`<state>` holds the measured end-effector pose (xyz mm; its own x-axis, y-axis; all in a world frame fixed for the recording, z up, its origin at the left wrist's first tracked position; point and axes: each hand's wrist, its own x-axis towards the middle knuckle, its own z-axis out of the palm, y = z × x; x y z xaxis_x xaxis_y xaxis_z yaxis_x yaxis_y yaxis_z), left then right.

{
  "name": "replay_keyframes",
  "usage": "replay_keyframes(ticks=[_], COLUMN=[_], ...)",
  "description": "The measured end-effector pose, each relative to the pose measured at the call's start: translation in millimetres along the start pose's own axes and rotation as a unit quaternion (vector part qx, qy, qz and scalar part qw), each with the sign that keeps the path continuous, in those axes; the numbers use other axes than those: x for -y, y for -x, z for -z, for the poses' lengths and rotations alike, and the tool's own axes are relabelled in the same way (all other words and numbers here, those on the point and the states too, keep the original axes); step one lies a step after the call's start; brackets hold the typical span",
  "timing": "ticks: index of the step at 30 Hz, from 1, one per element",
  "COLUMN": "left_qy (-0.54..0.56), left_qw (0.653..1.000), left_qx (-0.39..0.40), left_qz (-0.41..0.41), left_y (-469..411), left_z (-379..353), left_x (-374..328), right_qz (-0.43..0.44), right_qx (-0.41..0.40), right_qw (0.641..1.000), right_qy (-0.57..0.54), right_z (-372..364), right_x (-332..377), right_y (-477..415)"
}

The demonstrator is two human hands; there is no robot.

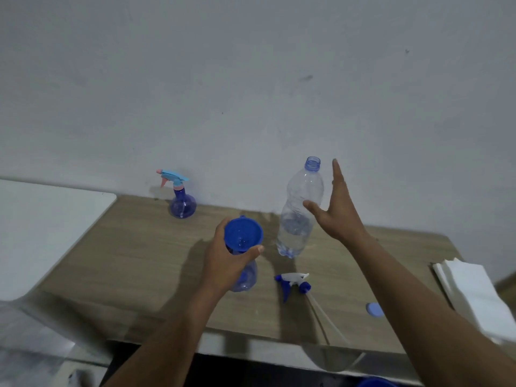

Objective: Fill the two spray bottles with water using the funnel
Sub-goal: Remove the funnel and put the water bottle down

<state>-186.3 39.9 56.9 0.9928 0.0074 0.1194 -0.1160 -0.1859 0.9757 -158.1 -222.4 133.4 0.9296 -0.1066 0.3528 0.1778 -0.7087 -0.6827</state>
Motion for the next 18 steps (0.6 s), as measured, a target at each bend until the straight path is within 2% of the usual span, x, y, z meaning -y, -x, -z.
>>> replay_keyframes(ticks=[4,6,10,13,15,18], left_qy=[0.003,-0.001,-0.037,-0.037,-0.039,-0.052], left_qw=[0.998,0.997,0.995,0.992,0.991,0.989], left_qx=[0.012,0.011,0.013,0.036,0.045,0.049], left_qz=[0.054,0.080,0.088,0.116,0.116,0.131], left_y=[1,4,5,7,6,1], left_z=[5,8,9,6,5,5], left_x=[8,15,38,48,52,53], right_qz=[0.147,0.195,0.175,0.128,0.095,0.081], right_qx=[-0.114,-0.097,0.097,0.250,0.315,0.345], right_qw=[0.982,0.975,0.977,0.952,0.930,0.918], right_qy=[0.031,0.048,0.073,0.121,0.162,0.178], right_z=[-6,-15,-43,-69,-81,-89], right_x=[28,47,80,88,87,87], right_y=[21,31,39,33,27,18])
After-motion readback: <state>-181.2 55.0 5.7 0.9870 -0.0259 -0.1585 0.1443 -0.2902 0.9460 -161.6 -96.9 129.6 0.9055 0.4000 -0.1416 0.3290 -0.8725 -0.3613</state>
